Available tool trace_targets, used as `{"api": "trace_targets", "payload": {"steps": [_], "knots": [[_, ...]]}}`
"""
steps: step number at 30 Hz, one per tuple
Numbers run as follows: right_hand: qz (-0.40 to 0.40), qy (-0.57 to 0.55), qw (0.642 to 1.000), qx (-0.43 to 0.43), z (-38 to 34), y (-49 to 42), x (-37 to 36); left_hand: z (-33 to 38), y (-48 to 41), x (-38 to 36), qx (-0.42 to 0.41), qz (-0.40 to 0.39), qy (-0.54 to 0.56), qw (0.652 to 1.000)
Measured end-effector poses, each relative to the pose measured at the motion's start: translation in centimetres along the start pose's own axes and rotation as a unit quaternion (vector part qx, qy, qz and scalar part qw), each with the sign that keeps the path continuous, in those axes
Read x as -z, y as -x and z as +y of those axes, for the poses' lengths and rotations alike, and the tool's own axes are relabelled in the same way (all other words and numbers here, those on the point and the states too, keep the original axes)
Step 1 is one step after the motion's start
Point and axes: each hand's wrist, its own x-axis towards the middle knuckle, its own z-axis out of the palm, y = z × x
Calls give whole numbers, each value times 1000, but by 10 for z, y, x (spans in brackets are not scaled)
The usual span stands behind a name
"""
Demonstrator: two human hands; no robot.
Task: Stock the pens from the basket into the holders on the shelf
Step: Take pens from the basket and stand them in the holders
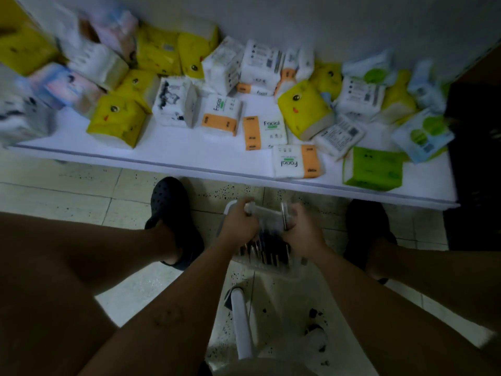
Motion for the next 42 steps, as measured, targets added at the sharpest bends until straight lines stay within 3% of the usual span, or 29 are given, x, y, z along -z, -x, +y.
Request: {"api": "trace_targets", "payload": {"steps": [8,13,22,31,36,42], "knots": [[73,-44,989,117,-45,33,54,58,34,5,-91,-19,62,994],[162,-73,971,157,-81,65,97,106,60,10,-175,-14,23,984],[241,-166,933,212,-162,111,179,202,108,17,-322,-13,-9,947],[291,-182,885,314,-227,156,260,303,166,23,-440,8,10,898],[310,-185,859,364,-254,187,300,346,206,29,-533,20,1,846],[374,-156,812,421,-279,224,347,388,246,33,-575,13,-14,818]]}}
